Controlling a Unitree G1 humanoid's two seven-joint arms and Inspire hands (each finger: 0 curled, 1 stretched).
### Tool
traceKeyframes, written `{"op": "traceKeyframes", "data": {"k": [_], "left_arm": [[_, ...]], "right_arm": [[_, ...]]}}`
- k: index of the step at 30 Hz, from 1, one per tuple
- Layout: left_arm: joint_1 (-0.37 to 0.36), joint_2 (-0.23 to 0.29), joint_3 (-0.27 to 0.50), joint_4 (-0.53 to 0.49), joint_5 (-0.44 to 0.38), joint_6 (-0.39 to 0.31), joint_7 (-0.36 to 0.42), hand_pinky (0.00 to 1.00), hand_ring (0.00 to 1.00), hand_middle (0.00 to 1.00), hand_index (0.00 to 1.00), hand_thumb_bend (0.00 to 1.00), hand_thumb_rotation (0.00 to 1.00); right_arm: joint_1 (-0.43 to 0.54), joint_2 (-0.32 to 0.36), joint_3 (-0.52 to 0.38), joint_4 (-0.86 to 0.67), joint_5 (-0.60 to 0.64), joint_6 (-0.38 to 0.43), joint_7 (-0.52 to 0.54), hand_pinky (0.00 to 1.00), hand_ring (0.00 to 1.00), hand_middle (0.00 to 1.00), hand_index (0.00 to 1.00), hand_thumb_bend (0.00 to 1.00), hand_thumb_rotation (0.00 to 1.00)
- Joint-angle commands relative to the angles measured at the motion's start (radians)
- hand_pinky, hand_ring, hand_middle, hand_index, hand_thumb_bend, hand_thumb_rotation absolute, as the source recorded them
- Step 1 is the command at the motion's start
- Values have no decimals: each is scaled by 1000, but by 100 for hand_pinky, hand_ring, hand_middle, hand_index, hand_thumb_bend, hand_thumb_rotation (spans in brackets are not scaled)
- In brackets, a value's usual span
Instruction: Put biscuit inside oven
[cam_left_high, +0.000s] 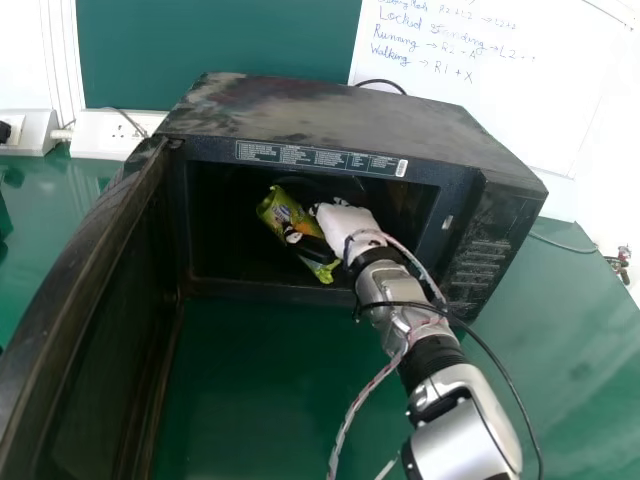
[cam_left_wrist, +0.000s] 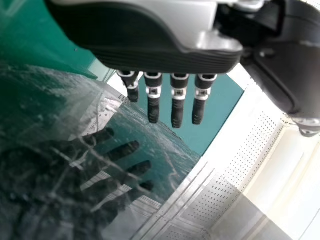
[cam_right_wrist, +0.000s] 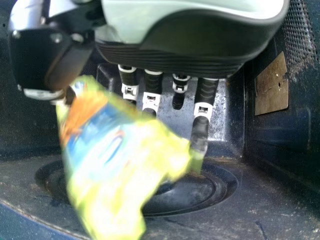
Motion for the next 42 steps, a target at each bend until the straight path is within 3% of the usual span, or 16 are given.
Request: {"op": "traceKeyframes", "data": {"k": [1,7,9,23,28,32,36,42], "left_arm": [[11,-9,-3,2,-7,-5,-12,90,91,91,92,95,68],[12,-13,-4,-2,-4,-7,-11,88,90,90,91,94,68],[12,-12,-4,-2,-6,-5,-13,88,90,90,91,94,68],[9,-15,-3,3,0,-12,-15,88,90,90,91,94,69],[5,-14,-3,6,-3,-8,-11,89,90,90,91,95,68],[0,-15,-5,6,-3,-5,-8,88,90,90,91,95,67],[-7,-15,-5,12,-2,-5,-5,89,90,90,91,96,66],[-18,-12,-4,22,5,-8,-4,88,90,90,91,96,67]], "right_arm": [[-14,-4,-4,-7,6,-10,-4,26,30,47,75,58,0],[-18,-5,-10,-9,14,-10,2,20,25,47,77,58,0],[-19,-5,-5,-10,8,-7,-7,27,30,47,77,58,0],[-17,-4,7,-12,-8,6,-31,28,32,48,80,57,0],[-14,-12,-7,-14,7,-8,-25,28,32,48,79,57,0],[-12,-22,-23,-22,25,-22,-18,33,38,48,80,57,0],[1,-34,-36,-46,41,-48,-38,24,30,48,80,57,0],[38,-58,-78,-92,85,-93,-52,25,32,48,79,57,0]]}}
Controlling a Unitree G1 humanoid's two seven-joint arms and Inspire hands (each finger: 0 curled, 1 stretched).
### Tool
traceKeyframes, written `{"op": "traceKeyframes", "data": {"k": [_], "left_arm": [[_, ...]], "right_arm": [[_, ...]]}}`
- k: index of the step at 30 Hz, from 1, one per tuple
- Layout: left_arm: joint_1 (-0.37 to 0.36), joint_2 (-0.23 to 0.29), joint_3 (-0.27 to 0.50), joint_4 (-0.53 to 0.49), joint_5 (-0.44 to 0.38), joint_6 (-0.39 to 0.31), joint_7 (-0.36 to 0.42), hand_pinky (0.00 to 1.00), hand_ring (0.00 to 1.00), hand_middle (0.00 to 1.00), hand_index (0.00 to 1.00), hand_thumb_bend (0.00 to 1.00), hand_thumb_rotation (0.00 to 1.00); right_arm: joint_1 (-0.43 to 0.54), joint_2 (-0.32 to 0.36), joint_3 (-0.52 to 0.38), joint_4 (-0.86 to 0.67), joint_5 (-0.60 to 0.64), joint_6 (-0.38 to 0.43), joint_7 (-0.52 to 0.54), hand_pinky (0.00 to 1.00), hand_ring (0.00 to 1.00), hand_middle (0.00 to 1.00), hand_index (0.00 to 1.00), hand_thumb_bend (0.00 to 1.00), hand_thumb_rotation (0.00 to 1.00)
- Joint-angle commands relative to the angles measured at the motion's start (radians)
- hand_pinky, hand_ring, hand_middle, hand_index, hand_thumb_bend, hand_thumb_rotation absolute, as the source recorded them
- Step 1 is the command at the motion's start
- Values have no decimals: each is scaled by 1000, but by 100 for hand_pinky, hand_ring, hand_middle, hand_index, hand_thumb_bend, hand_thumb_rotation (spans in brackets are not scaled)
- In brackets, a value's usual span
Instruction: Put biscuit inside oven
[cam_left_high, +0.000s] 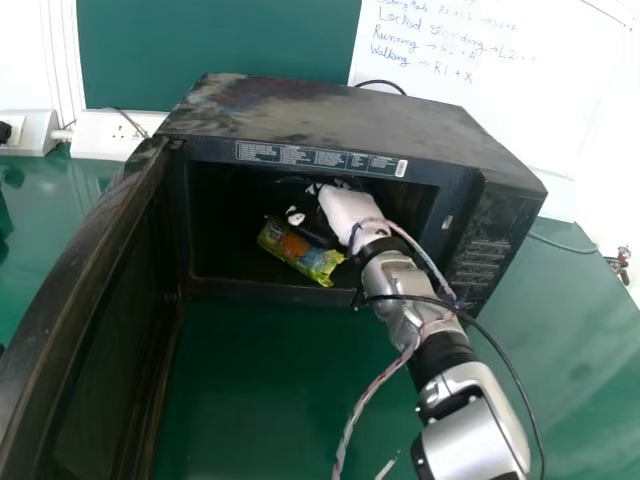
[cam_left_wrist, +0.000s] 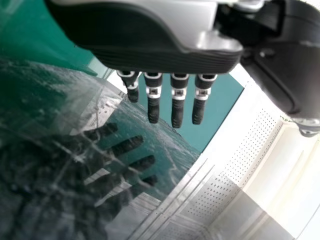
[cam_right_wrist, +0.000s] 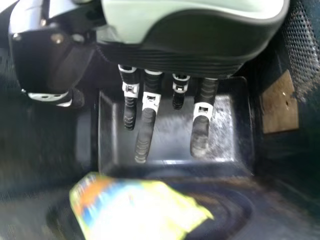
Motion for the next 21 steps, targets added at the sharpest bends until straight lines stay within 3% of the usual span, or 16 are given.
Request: {"op": "traceKeyframes", "data": {"k": [1,3,4,5,7,14,21], "left_arm": [[-2,-12,-2,15,5,-7,3,88,89,90,91,96,66],[-6,-11,-1,20,8,-8,3,87,89,89,91,97,67],[-7,-10,-1,22,10,-8,5,87,89,89,91,97,67],[-9,-10,0,23,10,-7,6,87,89,89,91,97,67],[-10,-10,-1,21,13,-6,12,87,89,89,91,97,66],[-20,-7,-2,25,10,-3,16,88,89,88,90,97,66],[-24,4,2,24,1,1,8,89,89,89,91,97,66]], "right_arm": [[38,-20,-23,-31,27,-28,-16,27,36,48,79,57,0],[61,-35,-31,-55,34,-41,-18,26,34,48,79,57,0],[72,-43,-30,-69,31,-44,-21,27,36,50,79,69,11],[84,-51,-31,-85,31,-47,-23,28,38,51,79,74,17],[107,-63,-42,-116,40,-51,-25,31,40,52,79,79,21],[202,-110,-77,-204,63,-84,-34,41,52,61,77,83,27],[299,-154,-112,-304,79,-109,-30,47,60,69,76,83,28]]}}
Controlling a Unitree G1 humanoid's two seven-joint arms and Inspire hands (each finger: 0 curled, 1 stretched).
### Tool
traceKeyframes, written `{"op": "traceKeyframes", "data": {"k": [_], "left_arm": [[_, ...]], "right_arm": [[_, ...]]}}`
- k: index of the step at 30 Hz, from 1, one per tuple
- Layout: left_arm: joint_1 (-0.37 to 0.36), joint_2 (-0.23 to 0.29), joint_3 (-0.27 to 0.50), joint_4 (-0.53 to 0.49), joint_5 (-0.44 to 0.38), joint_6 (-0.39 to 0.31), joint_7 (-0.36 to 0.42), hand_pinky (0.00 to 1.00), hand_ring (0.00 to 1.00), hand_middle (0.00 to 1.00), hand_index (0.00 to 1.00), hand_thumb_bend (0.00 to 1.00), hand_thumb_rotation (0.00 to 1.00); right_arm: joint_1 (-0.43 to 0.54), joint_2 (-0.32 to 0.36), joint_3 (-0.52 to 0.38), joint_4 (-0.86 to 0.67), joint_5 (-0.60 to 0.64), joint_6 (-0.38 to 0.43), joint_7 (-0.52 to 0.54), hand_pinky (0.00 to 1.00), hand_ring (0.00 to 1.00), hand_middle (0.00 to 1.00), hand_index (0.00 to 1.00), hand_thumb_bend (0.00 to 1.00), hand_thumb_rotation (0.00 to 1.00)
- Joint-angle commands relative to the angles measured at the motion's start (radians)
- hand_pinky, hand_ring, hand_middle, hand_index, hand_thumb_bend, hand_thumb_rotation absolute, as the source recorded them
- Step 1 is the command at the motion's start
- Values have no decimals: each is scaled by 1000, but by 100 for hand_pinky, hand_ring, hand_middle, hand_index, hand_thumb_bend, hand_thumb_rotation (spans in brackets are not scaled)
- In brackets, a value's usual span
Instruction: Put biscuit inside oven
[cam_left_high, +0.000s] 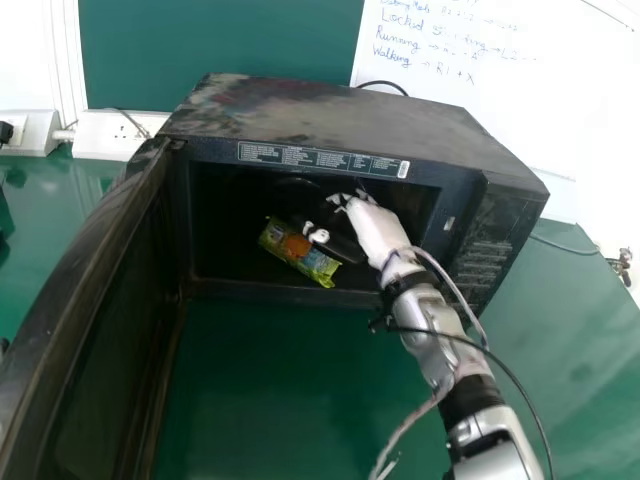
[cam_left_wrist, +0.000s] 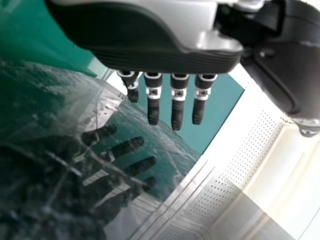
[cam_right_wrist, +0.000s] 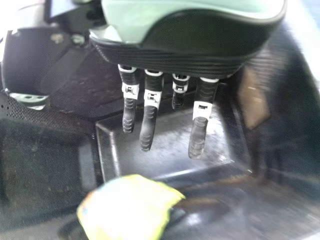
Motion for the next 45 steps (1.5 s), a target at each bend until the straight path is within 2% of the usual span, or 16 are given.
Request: {"op": "traceKeyframes", "data": {"k": [1,4,6,11,16,19,22,27,30,34,38,39,42,45], "left_arm": [[3,-5,2,4,-6,1,-9,89,89,89,91,97,66],[2,-3,2,7,-10,0,-14,90,89,89,91,96,66],[3,-3,1,7,-10,1,-12,90,89,88,91,96,66],[2,-3,-1,4,-10,5,-9,90,89,88,91,96,66],[-5,0,-1,11,-7,7,-11,90,90,89,91,96,66],[-6,-2,-2,11,-1,4,-8,90,89,89,91,96,66],[-6,-3,-1,11,2,1,-6,89,89,89,91,96,66],[-9,-2,-2,14,-2,7,-8,90,90,89,91,96,66],[-13,-4,-1,18,2,6,-4,90,89,89,91,96,65],[-18,-3,1,23,7,1,-2,89,89,89,91,97,66],[-24,1,5,29,0,3,-7,90,89,89,91,96,66],[-26,2,6,32,0,3,-10,90,89,89,91,96,66],[-28,2,8,33,0,2,-11,90,89,89,91,96,66],[-30,3,8,34,1,2,-13,90,89,89,91,96,66]], "right_arm": [[33,-20,-11,-36,3,-8,-5,48,61,70,76,82,28],[59,-26,-23,-63,9,4,4,48,62,72,76,83,31],[76,-26,-32,-85,10,23,7,44,58,69,76,83,31],[124,-43,-59,-156,25,42,27,44,58,67,76,79,33],[187,-59,-96,-251,33,64,26,29,42,56,76,82,29],[236,-70,-121,-321,50,84,50,38,51,62,76,83,31],[296,-80,-152,-403,69,96,62,40,52,62,75,83,29],[389,-91,-205,-529,96,140,90,46,59,68,77,81,36],[437,-90,-242,-583,127,158,111,44,58,69,77,80,36],[506,-96,-284,-659,150,180,132,53,65,73,78,80,36],[578,-95,-312,-736,151,199,132,63,61,67,78,80,33],[594,-93,-318,-754,152,205,133,63,60,65,78,80,32],[635,-85,-337,-795,163,216,132,46,56,66,78,79,30],[669,-82,-355,-824,178,214,134,47,59,70,78,79,31]]}}
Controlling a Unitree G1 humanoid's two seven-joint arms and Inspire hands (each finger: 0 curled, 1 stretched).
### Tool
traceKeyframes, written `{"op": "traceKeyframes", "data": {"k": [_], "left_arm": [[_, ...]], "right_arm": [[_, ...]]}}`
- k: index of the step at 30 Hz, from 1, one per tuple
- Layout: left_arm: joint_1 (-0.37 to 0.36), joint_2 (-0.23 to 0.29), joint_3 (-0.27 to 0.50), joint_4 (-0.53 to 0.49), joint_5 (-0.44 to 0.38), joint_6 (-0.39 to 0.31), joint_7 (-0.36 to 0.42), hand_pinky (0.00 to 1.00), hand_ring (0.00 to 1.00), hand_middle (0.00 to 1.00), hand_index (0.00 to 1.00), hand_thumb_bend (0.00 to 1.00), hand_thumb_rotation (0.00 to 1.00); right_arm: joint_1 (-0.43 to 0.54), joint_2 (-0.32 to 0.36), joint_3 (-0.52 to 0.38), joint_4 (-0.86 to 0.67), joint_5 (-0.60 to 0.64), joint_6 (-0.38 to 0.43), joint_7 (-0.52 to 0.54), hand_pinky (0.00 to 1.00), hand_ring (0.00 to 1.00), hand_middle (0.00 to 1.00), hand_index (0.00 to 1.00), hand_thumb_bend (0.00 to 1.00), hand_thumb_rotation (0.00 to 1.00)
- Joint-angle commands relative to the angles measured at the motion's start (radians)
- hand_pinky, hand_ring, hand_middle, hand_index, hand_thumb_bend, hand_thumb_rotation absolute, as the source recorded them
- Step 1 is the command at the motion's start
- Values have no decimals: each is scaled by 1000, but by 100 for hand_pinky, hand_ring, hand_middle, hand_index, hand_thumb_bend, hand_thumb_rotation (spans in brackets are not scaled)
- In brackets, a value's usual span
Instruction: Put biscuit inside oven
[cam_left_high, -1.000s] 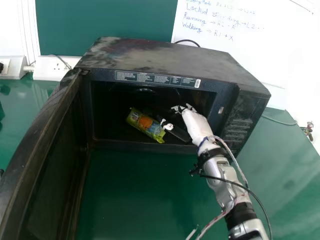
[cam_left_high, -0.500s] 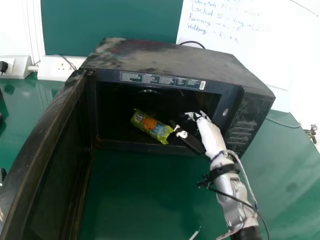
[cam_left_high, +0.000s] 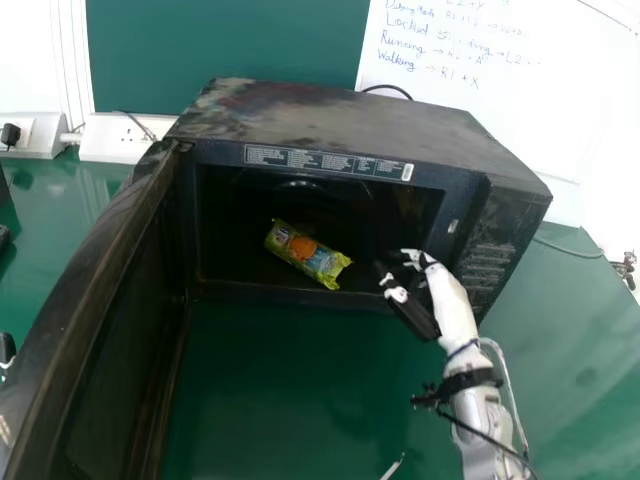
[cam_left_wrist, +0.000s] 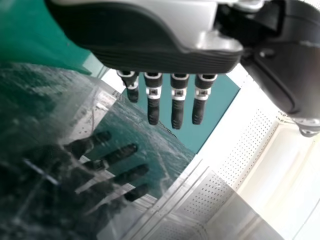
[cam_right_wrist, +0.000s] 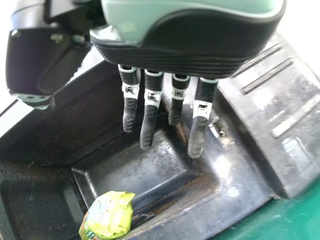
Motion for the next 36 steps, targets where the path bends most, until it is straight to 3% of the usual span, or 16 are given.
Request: {"op": "traceKeyframes", "data": {"k": [1,3,6,14,18,21,27,36], "left_arm": [[7,0,5,10,2,-2,-8,90,89,89,91,96,66],[5,0,6,13,3,-3,-7,90,89,89,91,96,66],[4,0,7,15,2,-5,-9,89,89,89,91,96,66],[6,1,7,7,6,1,3,89,89,89,91,97,66],[0,3,8,17,4,-2,-4,89,89,89,91,96,66],[-9,1,12,35,14,-26,-18,89,89,89,91,95,67],[-22,1,15,61,20,-62,-42,91,89,91,92,95,69],[-43,-14,29,111,18,-130,-96,91,90,91,92,92,71]], "right_arm": [[40,4,-30,-26,24,3,-1,51,63,72,78,79,32],[61,10,-45,-41,38,-7,-9,62,70,75,77,80,34],[93,29,-80,-59,102,-34,-2,67,75,77,77,79,32],[198,94,-197,-123,299,-51,24,68,76,77,78,78,35],[256,137,-249,-172,402,-38,49,70,77,77,78,74,31],[295,164,-278,-197,467,-37,67,70,78,78,79,71,28],[358,230,-333,-241,569,-2,65,72,80,79,79,72,30],[379,224,-387,-243,666,11,138,80,85,82,83,64,28]]}}
